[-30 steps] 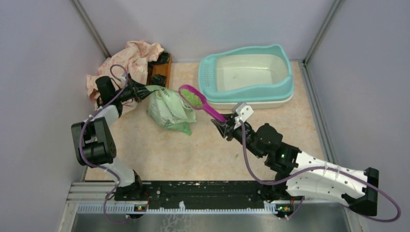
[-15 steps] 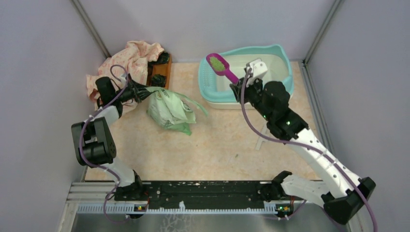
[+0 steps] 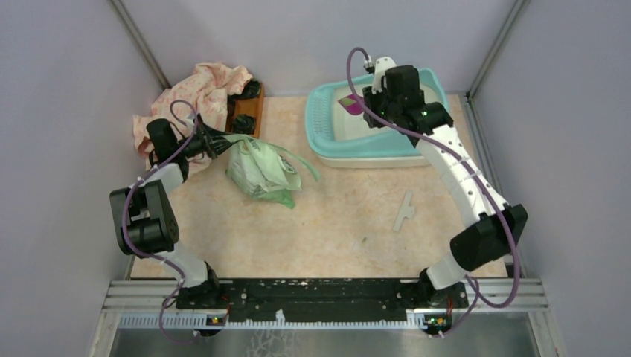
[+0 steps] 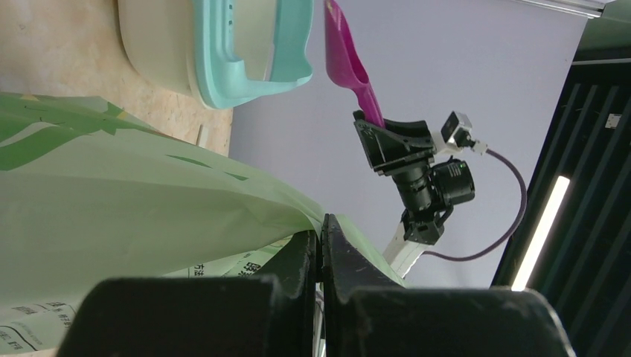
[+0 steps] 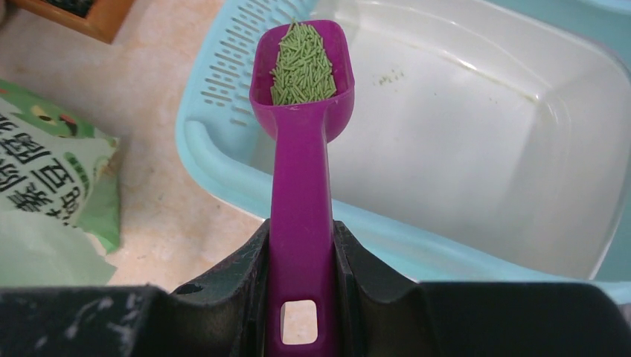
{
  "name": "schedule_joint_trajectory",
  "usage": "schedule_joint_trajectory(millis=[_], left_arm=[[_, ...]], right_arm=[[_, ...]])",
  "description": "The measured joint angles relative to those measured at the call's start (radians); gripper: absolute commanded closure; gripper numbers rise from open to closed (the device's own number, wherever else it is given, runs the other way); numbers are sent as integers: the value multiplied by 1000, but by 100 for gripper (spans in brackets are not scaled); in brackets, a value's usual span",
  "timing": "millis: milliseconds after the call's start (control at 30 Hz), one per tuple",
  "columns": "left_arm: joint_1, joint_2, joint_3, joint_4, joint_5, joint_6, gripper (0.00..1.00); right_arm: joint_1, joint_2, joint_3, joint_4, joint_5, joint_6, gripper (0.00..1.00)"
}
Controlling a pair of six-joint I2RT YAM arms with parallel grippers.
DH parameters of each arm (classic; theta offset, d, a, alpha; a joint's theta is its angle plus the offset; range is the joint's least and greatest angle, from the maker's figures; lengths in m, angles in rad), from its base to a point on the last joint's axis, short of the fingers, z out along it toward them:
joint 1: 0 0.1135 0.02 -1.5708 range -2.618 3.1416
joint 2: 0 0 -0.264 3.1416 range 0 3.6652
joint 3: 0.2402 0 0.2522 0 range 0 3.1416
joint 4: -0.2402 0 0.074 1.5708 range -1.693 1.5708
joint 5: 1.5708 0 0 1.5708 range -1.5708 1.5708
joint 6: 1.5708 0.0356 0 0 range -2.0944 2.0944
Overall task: Fill the litter box with clean litter
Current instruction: Pour the cat litter into the litter box.
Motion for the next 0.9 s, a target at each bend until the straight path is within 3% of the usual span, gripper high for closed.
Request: schedule_joint_trajectory(millis=[500,900], left_arm=[[0,0,-6,20,8,-6,100],[2,0,-6,19,8,-6,100]], right_arm=[[-51,340,480,-441,108,-53,100],[-50,416,511,-567,160,-35,100]])
